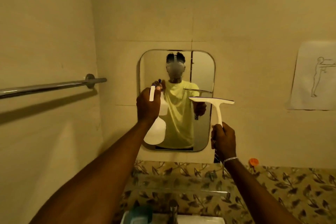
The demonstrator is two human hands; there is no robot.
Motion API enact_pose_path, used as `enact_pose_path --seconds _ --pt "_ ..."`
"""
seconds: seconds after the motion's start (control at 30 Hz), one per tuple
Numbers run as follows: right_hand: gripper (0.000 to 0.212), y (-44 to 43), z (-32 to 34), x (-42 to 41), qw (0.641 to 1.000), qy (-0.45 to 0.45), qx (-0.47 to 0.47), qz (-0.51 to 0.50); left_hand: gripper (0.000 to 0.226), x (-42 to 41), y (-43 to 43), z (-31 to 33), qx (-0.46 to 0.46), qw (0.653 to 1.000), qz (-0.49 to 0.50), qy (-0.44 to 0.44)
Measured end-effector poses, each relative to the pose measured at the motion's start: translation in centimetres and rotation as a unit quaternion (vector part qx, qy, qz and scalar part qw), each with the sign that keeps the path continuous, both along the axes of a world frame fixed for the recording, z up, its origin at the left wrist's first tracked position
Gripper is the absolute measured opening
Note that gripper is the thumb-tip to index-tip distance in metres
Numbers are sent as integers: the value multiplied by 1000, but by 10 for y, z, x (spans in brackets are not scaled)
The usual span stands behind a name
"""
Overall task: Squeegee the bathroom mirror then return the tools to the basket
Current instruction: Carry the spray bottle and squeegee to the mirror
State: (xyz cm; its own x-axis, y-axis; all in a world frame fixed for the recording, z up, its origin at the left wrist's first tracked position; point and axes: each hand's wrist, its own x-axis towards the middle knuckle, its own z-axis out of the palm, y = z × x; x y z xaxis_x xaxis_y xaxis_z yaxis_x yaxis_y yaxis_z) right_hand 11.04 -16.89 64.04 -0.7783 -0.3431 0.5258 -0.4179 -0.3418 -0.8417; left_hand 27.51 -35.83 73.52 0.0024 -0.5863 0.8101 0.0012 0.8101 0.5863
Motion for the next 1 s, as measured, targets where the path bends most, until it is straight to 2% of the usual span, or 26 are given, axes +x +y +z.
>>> enact_pose_path --seconds 0.33,0.43,0.67,0.87,1.0 --pt "29 -31 22 4 1000 -1 -21 2 34 -8 -23 15 19 999 33 -36" --pt "30 -34 25 4 1000 -2 -29 1 29 -6 -22 -7 33 999 16 -29" --pt "30 -39 15 8 1000 -11 -20 9 25 1 -18 -91 80 993 -11 -84" --pt "30 -44 5 6 1000 -26 -11 7 30 1 -13 -112 102 989 -6 -105" --pt "30 -48 -2 9 999 -34 -10 9 25 5 -10 -136 113 988 -18 -107"
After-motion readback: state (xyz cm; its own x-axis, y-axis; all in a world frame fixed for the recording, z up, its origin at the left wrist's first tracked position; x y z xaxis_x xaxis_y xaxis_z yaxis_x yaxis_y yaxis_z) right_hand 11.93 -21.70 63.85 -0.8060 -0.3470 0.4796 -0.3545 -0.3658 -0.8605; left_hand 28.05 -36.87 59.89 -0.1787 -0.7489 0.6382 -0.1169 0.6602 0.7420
